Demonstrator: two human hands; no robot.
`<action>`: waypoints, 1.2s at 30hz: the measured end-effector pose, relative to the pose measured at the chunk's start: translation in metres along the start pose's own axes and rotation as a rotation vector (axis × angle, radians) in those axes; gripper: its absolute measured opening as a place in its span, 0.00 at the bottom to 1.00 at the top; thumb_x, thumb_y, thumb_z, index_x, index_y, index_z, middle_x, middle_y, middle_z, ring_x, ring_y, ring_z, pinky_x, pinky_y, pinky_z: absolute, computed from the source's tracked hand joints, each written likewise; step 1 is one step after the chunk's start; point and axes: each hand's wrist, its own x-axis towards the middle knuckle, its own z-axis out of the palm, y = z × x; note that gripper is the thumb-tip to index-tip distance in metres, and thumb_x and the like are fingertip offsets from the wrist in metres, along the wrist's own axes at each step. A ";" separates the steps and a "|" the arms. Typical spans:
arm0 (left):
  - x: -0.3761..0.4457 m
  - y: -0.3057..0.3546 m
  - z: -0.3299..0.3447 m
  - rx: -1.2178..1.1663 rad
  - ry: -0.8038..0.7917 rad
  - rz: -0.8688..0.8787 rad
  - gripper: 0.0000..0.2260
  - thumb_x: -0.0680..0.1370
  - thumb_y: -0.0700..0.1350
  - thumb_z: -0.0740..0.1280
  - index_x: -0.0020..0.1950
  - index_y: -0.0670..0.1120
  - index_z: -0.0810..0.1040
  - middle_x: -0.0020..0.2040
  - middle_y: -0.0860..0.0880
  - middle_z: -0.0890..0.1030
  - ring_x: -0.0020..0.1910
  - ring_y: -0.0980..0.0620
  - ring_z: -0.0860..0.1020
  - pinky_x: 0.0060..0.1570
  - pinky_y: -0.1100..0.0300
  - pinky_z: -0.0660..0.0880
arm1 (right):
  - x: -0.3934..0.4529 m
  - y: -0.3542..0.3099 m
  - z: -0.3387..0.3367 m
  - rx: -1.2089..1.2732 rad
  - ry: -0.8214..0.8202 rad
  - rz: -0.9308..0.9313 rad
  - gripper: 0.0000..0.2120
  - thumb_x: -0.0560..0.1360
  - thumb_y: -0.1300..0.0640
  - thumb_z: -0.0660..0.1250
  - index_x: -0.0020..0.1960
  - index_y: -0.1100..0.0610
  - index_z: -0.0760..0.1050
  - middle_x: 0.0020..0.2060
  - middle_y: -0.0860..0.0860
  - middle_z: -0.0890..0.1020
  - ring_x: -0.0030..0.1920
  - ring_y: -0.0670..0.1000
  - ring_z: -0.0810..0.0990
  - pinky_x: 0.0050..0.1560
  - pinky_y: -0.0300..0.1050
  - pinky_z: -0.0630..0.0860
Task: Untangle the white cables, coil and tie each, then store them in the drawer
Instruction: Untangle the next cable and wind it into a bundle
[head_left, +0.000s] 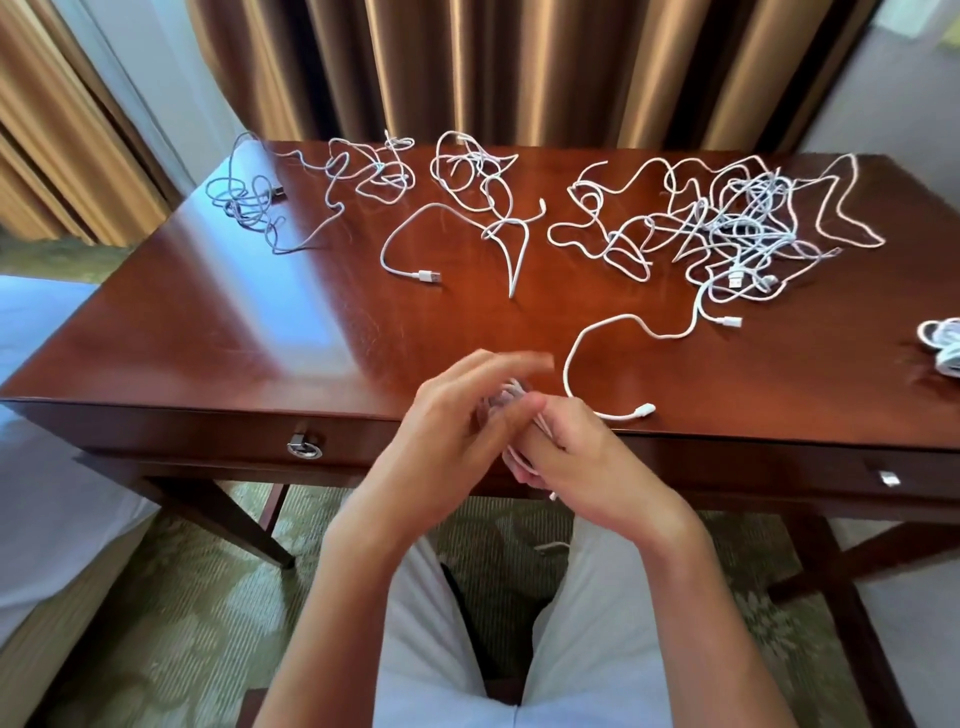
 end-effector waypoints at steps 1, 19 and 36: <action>0.000 0.001 -0.003 0.001 -0.037 0.001 0.10 0.80 0.43 0.68 0.60 0.45 0.83 0.50 0.51 0.81 0.42 0.51 0.80 0.43 0.62 0.77 | -0.001 0.000 -0.001 0.020 -0.021 0.015 0.19 0.84 0.53 0.60 0.35 0.50 0.75 0.26 0.47 0.73 0.28 0.46 0.69 0.32 0.42 0.67; 0.004 -0.015 0.017 -0.651 0.620 -0.491 0.05 0.79 0.40 0.70 0.47 0.43 0.86 0.34 0.45 0.81 0.27 0.56 0.70 0.26 0.66 0.67 | -0.012 -0.003 -0.008 -0.407 0.237 0.097 0.20 0.84 0.42 0.50 0.51 0.48 0.78 0.29 0.40 0.77 0.33 0.43 0.75 0.40 0.44 0.70; -0.003 -0.028 0.020 0.142 0.550 -0.167 0.04 0.77 0.36 0.72 0.47 0.43 0.86 0.40 0.49 0.82 0.40 0.57 0.79 0.42 0.72 0.72 | -0.006 -0.049 -0.001 -0.759 -0.122 -0.062 0.17 0.82 0.46 0.62 0.36 0.50 0.67 0.36 0.47 0.72 0.41 0.54 0.76 0.43 0.54 0.74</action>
